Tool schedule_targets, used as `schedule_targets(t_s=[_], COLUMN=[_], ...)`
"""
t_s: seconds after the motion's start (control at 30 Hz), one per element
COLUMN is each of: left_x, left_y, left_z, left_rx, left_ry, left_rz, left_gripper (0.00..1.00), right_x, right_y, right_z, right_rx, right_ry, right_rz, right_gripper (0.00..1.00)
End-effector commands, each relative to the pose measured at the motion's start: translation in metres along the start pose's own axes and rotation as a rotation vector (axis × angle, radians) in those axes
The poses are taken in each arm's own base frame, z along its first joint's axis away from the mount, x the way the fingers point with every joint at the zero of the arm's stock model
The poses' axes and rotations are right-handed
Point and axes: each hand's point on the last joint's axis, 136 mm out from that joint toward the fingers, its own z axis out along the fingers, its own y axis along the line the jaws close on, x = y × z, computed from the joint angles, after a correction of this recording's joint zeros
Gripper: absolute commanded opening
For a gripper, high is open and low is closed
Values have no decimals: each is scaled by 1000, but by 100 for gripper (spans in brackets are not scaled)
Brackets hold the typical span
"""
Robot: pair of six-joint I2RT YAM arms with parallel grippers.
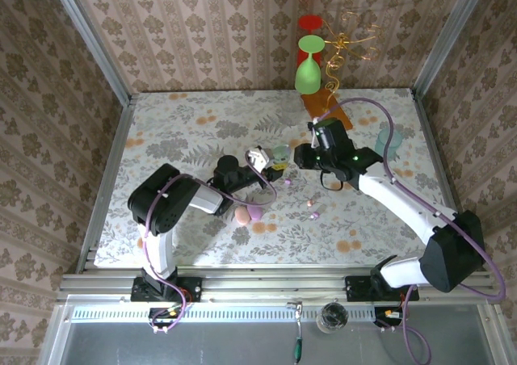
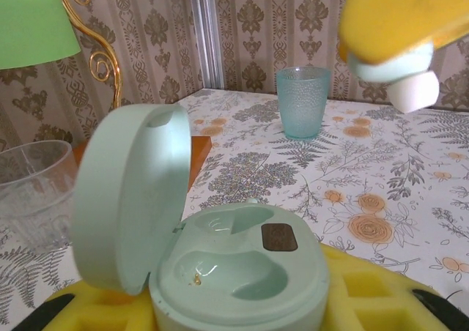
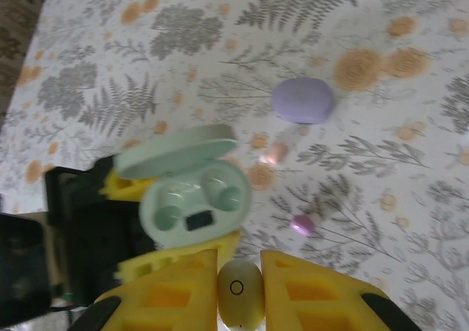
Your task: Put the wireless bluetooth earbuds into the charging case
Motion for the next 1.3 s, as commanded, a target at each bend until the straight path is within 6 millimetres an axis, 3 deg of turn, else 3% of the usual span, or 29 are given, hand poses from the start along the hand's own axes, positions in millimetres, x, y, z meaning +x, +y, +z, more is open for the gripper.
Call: schedule_targets(t_s=[0.0, 0.27, 0.9, 1.03, 1.27], left_x=[-11, -18, -27, -28, -28], left_y=[-3, -7, -3, -4, -3], left_z=[5, 4, 5, 5, 0], left_rx=[12, 25, 8, 14, 15], left_ry=[-37, -49, -66, -70, -68], left_rz=[51, 57, 14, 12, 7], left_gripper=[24, 22, 22, 22, 22], right_x=[-10, -13, 10, 10, -6], right_y=[23, 40, 38, 37, 31], right_z=[10, 29, 57, 54, 30], right_rx=[-68, -112, -123, -118, -106], right_ry=[-1, 24, 116, 111, 43], right_rz=[-13, -29, -5, -4, -8], right_gripper=[21, 20, 21, 26, 38])
